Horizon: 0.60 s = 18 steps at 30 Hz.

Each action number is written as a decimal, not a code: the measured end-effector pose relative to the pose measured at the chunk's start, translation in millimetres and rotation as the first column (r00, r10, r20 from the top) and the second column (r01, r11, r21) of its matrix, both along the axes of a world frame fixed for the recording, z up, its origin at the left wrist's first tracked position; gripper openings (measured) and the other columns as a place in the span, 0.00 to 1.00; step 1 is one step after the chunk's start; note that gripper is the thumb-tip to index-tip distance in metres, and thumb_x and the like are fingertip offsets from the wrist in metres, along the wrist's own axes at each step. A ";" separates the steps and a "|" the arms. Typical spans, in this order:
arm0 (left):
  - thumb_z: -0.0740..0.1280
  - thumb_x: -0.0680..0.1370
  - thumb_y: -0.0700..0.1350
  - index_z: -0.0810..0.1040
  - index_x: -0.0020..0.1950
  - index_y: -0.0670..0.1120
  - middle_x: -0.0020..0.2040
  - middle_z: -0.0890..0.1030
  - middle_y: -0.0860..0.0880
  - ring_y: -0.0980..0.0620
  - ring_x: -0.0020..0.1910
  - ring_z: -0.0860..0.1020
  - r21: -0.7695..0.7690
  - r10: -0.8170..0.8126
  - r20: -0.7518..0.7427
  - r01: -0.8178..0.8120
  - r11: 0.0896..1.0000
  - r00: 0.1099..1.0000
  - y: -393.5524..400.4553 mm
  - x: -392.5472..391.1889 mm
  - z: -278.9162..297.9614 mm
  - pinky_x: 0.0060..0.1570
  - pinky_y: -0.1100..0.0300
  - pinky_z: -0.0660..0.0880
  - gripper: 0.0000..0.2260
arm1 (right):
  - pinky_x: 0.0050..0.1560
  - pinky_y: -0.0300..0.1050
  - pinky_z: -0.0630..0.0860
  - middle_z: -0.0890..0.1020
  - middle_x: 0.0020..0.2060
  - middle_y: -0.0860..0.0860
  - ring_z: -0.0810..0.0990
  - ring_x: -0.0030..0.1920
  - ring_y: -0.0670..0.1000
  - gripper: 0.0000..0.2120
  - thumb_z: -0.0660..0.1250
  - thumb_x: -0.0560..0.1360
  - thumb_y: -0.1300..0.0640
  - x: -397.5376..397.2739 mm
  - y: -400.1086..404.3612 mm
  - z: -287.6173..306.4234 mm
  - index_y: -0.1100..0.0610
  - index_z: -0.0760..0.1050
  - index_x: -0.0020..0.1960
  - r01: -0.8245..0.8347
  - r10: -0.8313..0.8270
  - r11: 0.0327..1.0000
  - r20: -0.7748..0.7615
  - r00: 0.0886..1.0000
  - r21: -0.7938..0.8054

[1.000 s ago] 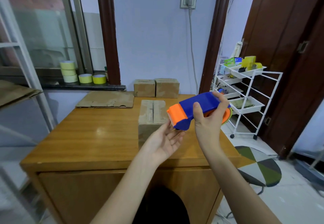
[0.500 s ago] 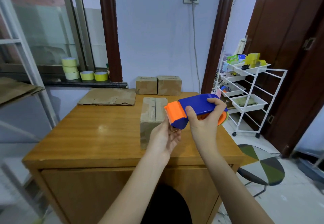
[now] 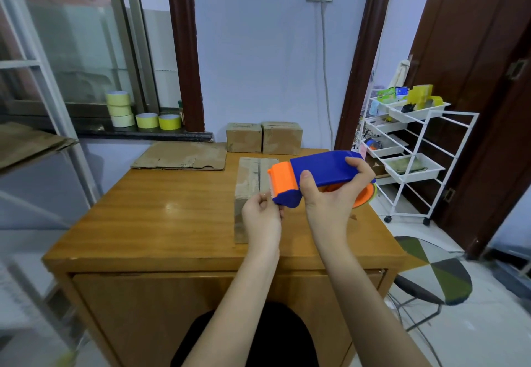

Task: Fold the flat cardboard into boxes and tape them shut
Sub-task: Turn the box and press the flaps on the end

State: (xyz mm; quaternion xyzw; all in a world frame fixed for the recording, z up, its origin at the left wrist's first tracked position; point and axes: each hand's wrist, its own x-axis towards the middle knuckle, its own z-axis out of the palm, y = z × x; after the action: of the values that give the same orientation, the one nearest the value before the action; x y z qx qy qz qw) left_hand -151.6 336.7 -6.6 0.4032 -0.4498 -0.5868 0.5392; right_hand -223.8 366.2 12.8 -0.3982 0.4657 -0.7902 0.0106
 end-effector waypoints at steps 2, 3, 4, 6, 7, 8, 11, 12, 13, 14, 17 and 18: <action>0.63 0.80 0.42 0.76 0.42 0.46 0.30 0.76 0.51 0.58 0.28 0.72 -0.014 -0.022 0.002 0.022 1.000 1.000 -2.7 3.3 1.8 0.29 0.67 0.70 0.08 | 0.38 0.27 0.71 0.65 0.51 0.43 0.73 0.44 0.29 0.30 0.73 0.68 0.70 0.1 -0.2 0.6 0.57 0.58 0.60 -0.014 0.014 1.000 -0.005 1.000 -0.021; 0.63 0.80 0.42 0.76 0.41 0.46 0.29 0.76 0.51 0.59 0.28 0.73 -0.025 -0.018 0.010 0.018 1.000 1.000 -4.1 4.3 2.2 0.30 0.66 0.70 0.08 | 0.39 0.27 0.71 0.65 0.52 0.43 0.73 0.44 0.29 0.30 0.73 0.68 0.69 0.3 -0.7 0.5 0.57 0.58 0.61 -0.020 0.020 0.999 -0.009 1.000 -0.027; 0.64 0.80 0.42 0.76 0.40 0.46 0.29 0.76 0.52 0.58 0.28 0.73 -0.039 -0.001 0.022 0.002 0.999 1.000 -5.4 5.0 2.6 0.30 0.66 0.71 0.09 | 0.39 0.27 0.71 0.65 0.52 0.43 0.73 0.45 0.29 0.31 0.73 0.68 0.69 1.0 -1.3 0.4 0.57 0.58 0.61 -0.024 0.024 0.999 -0.005 1.000 -0.030; 0.64 0.79 0.41 0.76 0.38 0.46 0.31 0.77 0.51 0.56 0.32 0.75 -0.062 0.050 0.058 -0.047 0.997 0.997 -8.8 5.6 2.1 0.34 0.62 0.72 0.09 | 0.39 0.27 0.72 0.65 0.52 0.43 0.73 0.45 0.29 0.30 0.71 0.69 0.72 3.7 -2.8 -0.3 0.58 0.58 0.61 -0.024 0.025 0.999 0.015 1.000 -0.032; 0.65 0.79 0.41 0.76 0.38 0.47 0.33 0.79 0.51 0.55 0.35 0.77 -0.079 0.072 0.083 -0.065 0.995 0.994 -10.7 5.8 1.3 0.37 0.59 0.74 0.09 | 0.39 0.27 0.72 0.64 0.52 0.43 0.73 0.44 0.29 0.30 0.70 0.69 0.74 5.0 -3.8 -0.9 0.58 0.58 0.61 -0.020 0.021 0.999 0.025 0.999 -0.033; 0.67 0.78 0.42 0.76 0.39 0.47 0.36 0.80 0.51 0.53 0.38 0.79 -0.103 0.088 0.114 -0.076 0.992 0.990 -12.3 6.2 0.2 0.40 0.57 0.76 0.08 | 0.38 0.27 0.72 0.64 0.52 0.43 0.73 0.44 0.29 0.29 0.69 0.69 0.75 5.8 -4.9 -1.6 0.58 0.57 0.60 -0.017 0.018 0.999 0.035 0.999 -0.035; 0.67 0.78 0.44 0.76 0.42 0.46 0.39 0.81 0.48 0.52 0.41 0.80 -0.214 0.133 0.216 -0.086 0.973 0.967 -12.5 8.6 -1.2 0.42 0.55 0.77 0.06 | 0.37 0.28 0.73 0.64 0.52 0.44 0.73 0.44 0.29 0.28 0.69 0.69 0.73 5.7 -9.1 -2.6 0.57 0.57 0.59 -0.002 0.007 0.998 0.073 0.997 -0.065; 0.66 0.79 0.44 0.76 0.42 0.44 0.39 0.81 0.47 0.52 0.40 0.79 -0.253 0.149 0.238 -0.087 0.963 0.960 -12.1 9.5 -0.6 0.40 0.57 0.76 0.07 | 0.38 0.29 0.73 0.64 0.53 0.44 0.73 0.44 0.30 0.28 0.68 0.68 0.71 6.2 -10.1 -1.8 0.56 0.57 0.59 0.005 0.001 0.997 0.071 0.997 -0.075; 0.65 0.79 0.45 0.76 0.42 0.43 0.39 0.80 0.46 0.51 0.39 0.78 -0.287 0.170 0.257 -0.092 0.953 0.952 -12.2 10.9 0.8 0.38 0.59 0.74 0.08 | 0.38 0.29 0.73 0.64 0.54 0.45 0.73 0.44 0.30 0.28 0.68 0.67 0.69 6.6 -11.4 -0.3 0.56 0.57 0.59 0.010 -0.004 0.997 0.072 0.997 -0.082; 0.64 0.80 0.45 0.75 0.41 0.42 0.38 0.79 0.45 0.51 0.37 0.77 -0.314 0.192 0.273 -0.101 0.944 0.943 -12.3 13.3 2.5 0.37 0.60 0.72 0.10 | 0.38 0.29 0.73 0.64 0.54 0.45 0.73 0.44 0.30 0.28 0.68 0.67 0.69 6.1 -12.3 1.3 0.56 0.57 0.59 0.016 -0.008 0.996 0.083 0.996 -0.089; 0.63 0.80 0.49 0.75 0.39 0.39 0.33 0.76 0.47 0.54 0.32 0.73 -0.345 0.238 0.299 -0.128 0.930 0.924 -18.1 27.9 1.6 0.32 0.66 0.69 0.15 | 0.37 0.28 0.72 0.64 0.54 0.46 0.74 0.43 0.30 0.27 0.67 0.69 0.72 -5.9 -12.7 5.8 0.58 0.57 0.60 0.049 -0.032 0.991 0.135 0.990 -0.125; 0.63 0.80 0.49 0.75 0.39 0.38 0.32 0.76 0.47 0.55 0.32 0.73 -0.346 0.244 0.310 -0.130 0.929 0.919 -20.8 35.6 0.0 0.31 0.69 0.68 0.16 | 0.37 0.28 0.72 0.64 0.54 0.47 0.74 0.43 0.30 0.26 0.67 0.69 0.71 -11.2 -11.5 7.3 0.58 0.57 0.59 0.058 -0.043 0.990 0.119 0.992 -0.125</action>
State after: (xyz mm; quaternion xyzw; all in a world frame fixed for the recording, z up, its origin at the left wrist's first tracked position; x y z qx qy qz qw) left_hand -116.0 315.9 -6.6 0.4499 -0.5853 -0.3709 0.5634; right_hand -235.0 354.7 20.1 -0.3396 0.4225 -0.8403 -0.0080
